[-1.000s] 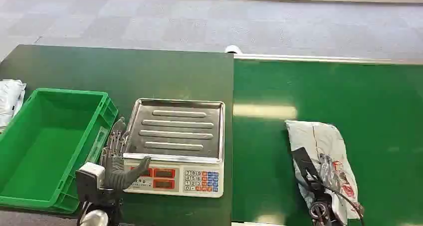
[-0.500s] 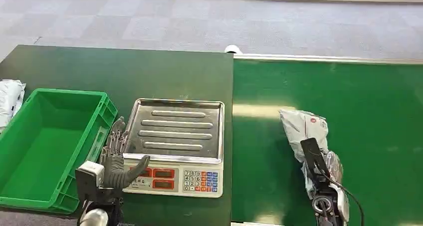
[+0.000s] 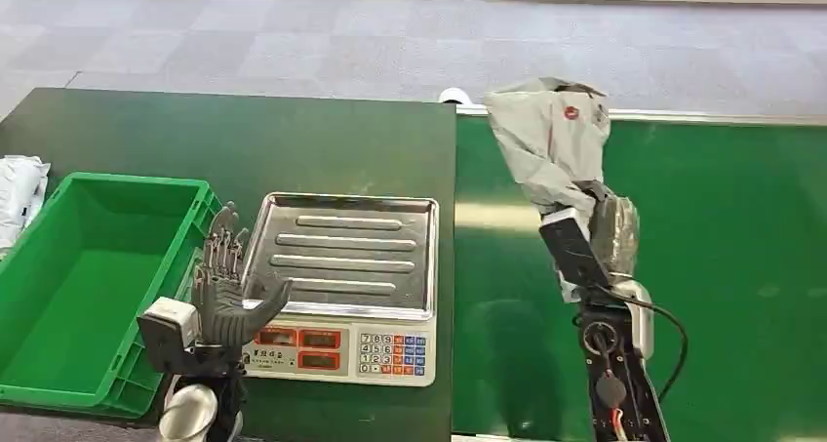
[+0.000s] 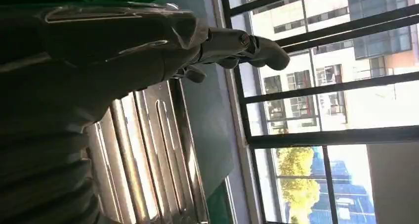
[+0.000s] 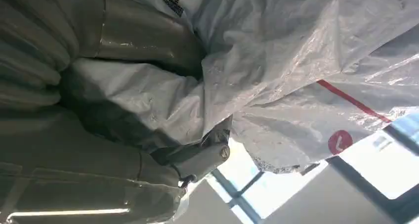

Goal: Moved the parcel from conveyor to table for the left to box.

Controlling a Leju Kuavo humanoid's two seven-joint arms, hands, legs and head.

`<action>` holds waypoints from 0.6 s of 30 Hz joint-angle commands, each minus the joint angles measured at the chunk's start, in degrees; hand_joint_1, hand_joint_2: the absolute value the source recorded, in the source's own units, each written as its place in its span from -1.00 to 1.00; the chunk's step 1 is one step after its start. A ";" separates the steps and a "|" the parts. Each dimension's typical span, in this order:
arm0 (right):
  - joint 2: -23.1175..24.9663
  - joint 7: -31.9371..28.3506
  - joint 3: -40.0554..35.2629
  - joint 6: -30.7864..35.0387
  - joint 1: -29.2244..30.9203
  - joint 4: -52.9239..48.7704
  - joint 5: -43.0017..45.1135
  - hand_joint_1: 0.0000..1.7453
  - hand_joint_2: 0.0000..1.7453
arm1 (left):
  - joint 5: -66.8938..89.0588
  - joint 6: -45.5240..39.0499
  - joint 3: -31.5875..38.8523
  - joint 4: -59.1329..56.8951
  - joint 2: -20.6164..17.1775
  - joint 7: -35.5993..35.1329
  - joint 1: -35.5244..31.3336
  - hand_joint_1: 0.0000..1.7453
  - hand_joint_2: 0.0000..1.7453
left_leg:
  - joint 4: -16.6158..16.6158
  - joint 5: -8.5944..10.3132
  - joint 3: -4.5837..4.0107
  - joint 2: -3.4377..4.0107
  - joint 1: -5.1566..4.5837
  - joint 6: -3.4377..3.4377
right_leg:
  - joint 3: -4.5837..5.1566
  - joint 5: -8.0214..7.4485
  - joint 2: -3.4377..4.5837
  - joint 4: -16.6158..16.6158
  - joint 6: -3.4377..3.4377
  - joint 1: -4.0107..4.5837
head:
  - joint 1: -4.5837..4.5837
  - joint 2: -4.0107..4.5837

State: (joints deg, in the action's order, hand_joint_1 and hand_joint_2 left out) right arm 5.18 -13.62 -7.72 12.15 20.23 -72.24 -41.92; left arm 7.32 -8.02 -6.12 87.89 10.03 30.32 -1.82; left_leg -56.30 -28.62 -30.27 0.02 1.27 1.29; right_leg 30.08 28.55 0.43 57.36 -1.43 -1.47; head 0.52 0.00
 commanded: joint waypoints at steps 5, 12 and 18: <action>4.28 2.78 -17.91 -10.08 11.13 6.44 -5.63 1.00 1.00 | -1.20 -1.31 2.42 -4.02 -0.83 1.03 -5.40 -1.00 1.00 | -0.07 0.04 -0.26 0.30 -0.06 -0.07 | 0.30 -0.10 0.28 0.14 0.09 -0.04 | -0.04 0.00; 10.56 0.76 -26.80 -14.07 19.87 28.92 -5.08 1.00 1.00 | 0.10 -2.95 8.14 1.03 -1.57 -0.55 -6.83 -1.00 1.00 | 0.03 0.15 -0.18 0.50 0.05 0.01 | 0.39 -0.21 0.45 0.16 0.23 0.08 | -0.04 0.00; 13.19 -2.41 -32.31 -17.82 21.32 37.95 -5.37 1.00 1.00 | 0.53 -7.08 14.67 7.54 -2.40 1.11 -3.83 -1.00 1.00 | 0.13 0.30 -0.33 0.46 0.06 -0.03 | 0.48 -0.33 0.40 0.07 0.25 0.10 | -0.07 0.00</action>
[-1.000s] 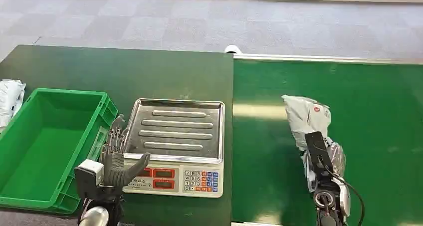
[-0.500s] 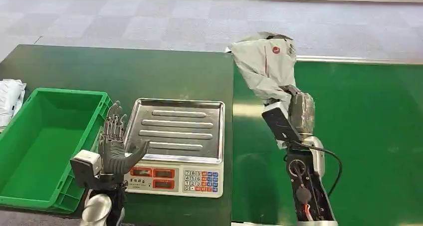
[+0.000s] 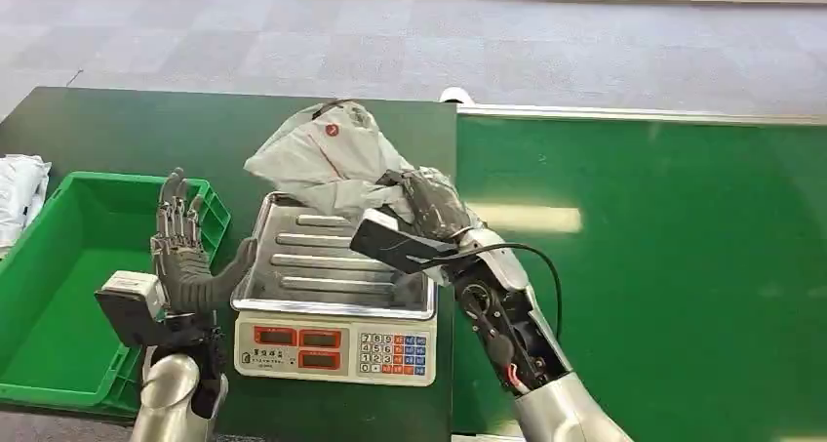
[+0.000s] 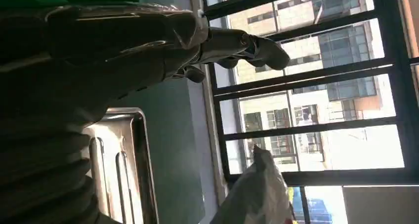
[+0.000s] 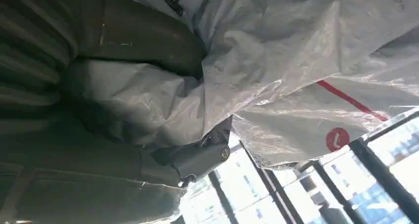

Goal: Moved the parcel from conveyor to table for the left to box.

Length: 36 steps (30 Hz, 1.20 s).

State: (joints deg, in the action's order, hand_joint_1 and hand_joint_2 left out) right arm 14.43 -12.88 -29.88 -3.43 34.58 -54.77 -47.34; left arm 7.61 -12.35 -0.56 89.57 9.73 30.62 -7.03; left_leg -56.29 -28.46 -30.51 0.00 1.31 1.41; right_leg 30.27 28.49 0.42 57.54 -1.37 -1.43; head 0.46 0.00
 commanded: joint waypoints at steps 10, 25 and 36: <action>4.56 -3.49 -12.51 -1.89 6.92 22.98 -0.23 -0.36 1.00 | -0.02 -3.70 12.86 8.72 -1.25 1.52 1.88 -1.00 1.00 | 0.00 0.06 -0.11 0.14 -0.01 -0.07 | 0.21 -0.10 0.10 0.00 0.11 0.02 | 0.02 0.00; 4.46 -1.81 -12.72 -1.41 6.95 23.83 -0.61 -1.00 1.00 | 0.08 -4.02 13.38 8.83 -0.77 1.63 1.91 -1.00 1.00 | 0.00 0.09 -0.15 0.02 -0.01 -0.09 | 0.23 -0.09 -0.01 -0.01 0.12 0.02 | 0.00 0.00; 4.15 -0.84 -12.18 0.08 6.48 24.31 -0.29 -1.00 1.00 | 0.49 -4.28 13.78 9.71 -0.37 1.89 2.48 -1.00 1.00 | 0.02 0.11 -0.18 0.02 0.00 -0.10 | 0.25 -0.12 -0.01 -0.03 0.14 0.03 | 0.00 0.00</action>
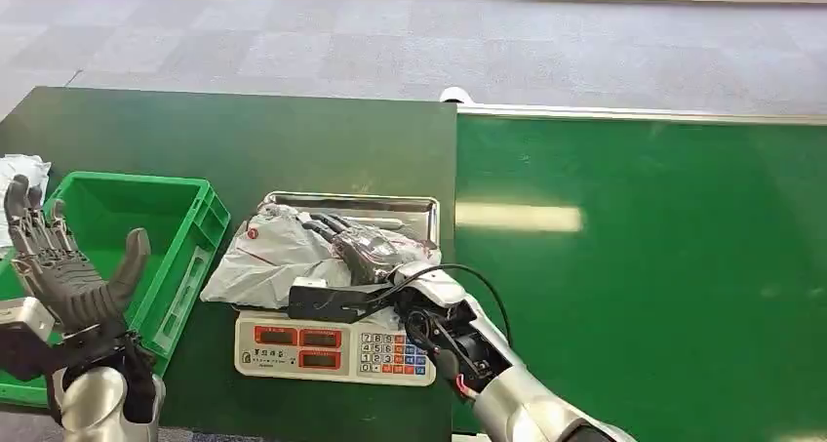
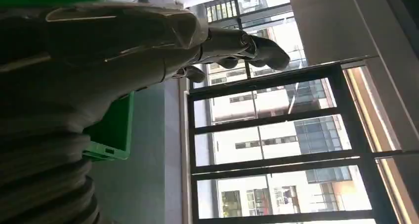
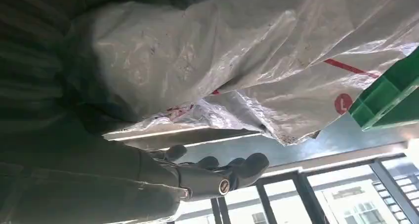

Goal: Moved the parcel from conveyor to table for the left to box.

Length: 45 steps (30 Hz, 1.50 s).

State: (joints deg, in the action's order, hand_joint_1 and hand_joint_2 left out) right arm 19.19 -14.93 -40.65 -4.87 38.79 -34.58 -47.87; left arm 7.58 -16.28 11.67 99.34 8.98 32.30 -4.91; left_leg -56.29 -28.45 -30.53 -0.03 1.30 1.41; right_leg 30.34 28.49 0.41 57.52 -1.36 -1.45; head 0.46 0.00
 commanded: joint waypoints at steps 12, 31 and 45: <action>-6.92 -16.44 18.90 -17.50 -9.62 -16.07 38.19 -1.00 1.00 | 5.98 7.82 -6.96 -2.82 -0.48 -2.16 -0.13 -1.00 1.00 | 0.04 0.17 -0.24 -0.37 0.02 -0.15 | 0.11 -0.08 -0.42 -0.13 0.11 0.06 | 0.02 0.00; -11.27 -15.84 27.40 -23.08 -23.99 -41.70 55.49 -1.00 1.00 | 14.18 10.30 -22.71 -16.49 -6.13 -5.90 -2.23 -1.00 1.00 | 0.01 0.05 -0.05 -0.07 -0.06 -0.06 | 0.14 -0.07 -0.15 -0.07 0.12 -0.04 | 0.02 0.00; -11.46 -16.65 25.34 -16.07 -29.91 -54.29 47.85 -1.00 1.00 | 23.67 7.37 -24.62 -19.91 -6.09 -13.59 -2.02 -1.00 1.00 | 0.02 0.07 -0.15 -0.09 -0.06 -0.09 | 0.21 -0.09 -0.14 -0.07 0.15 -0.04 | 0.02 0.00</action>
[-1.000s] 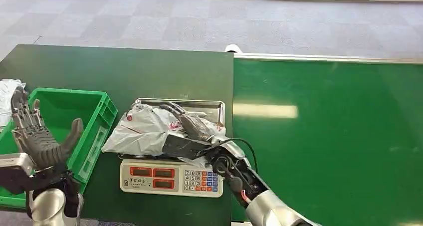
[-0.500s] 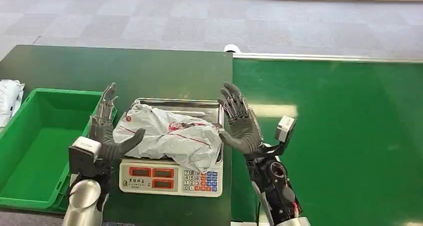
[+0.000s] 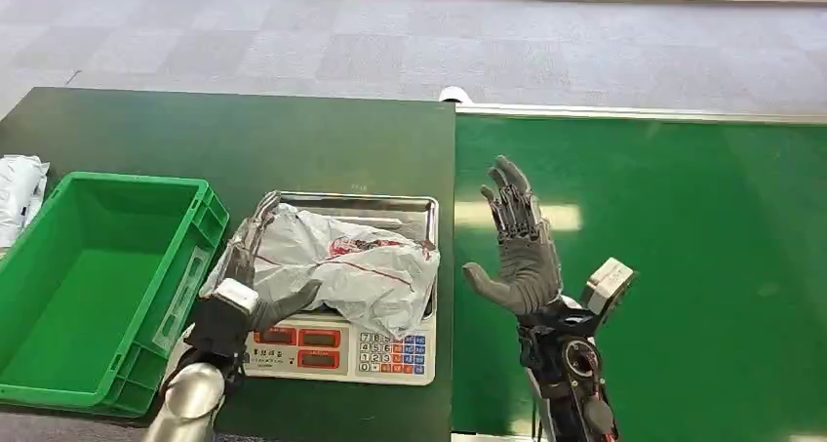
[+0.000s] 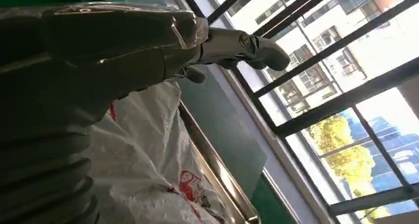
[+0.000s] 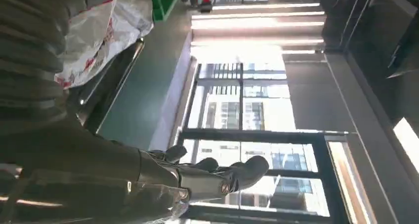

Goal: Moved the parcel from conveyor to table for the left to box.

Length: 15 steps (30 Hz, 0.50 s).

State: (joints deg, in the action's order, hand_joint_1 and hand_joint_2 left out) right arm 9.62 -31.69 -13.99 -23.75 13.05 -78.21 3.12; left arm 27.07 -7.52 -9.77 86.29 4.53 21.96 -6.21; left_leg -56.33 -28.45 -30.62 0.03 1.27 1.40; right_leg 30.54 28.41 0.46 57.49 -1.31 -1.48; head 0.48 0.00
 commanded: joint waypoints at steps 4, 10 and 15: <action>-1.93 0.11 -1.32 2.81 -4.12 -10.62 -3.14 -1.00 1.00 | 4.18 -1.37 -3.20 -6.84 -1.60 -3.25 -0.86 -1.00 1.00 | 0.09 0.11 -0.11 -0.05 -0.01 -0.12 | 0.08 -0.09 -0.12 -0.09 0.15 0.03 | -0.02 0.00; -1.85 -1.88 -2.30 5.18 -8.81 -14.72 -5.41 -1.00 1.00 | 19.71 9.85 -8.35 -22.80 -1.06 -16.33 -4.76 0.66 1.00 | 0.34 0.35 -0.06 -0.42 -0.02 -0.16 | -0.05 -0.21 -0.50 -0.34 0.21 0.03 | -0.04 0.00; -1.62 -1.61 -2.14 5.10 -8.41 -14.75 -4.49 -1.00 1.00 | 20.29 11.49 -6.80 -20.92 -1.78 -17.95 -3.90 1.00 1.00 | 0.12 0.15 0.18 -0.33 -0.04 -0.09 | -0.35 -0.07 -0.38 -0.10 0.09 -0.01 | 0.02 0.00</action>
State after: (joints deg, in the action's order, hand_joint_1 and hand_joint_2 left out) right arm 9.46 -33.44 -14.95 -18.80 5.35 -91.17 -2.14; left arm 46.10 1.88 -15.41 74.88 3.58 6.56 -9.85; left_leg -56.30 -28.44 -30.38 -0.37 1.25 1.38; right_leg 30.11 28.50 0.03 57.45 -1.36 -1.50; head 0.50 0.00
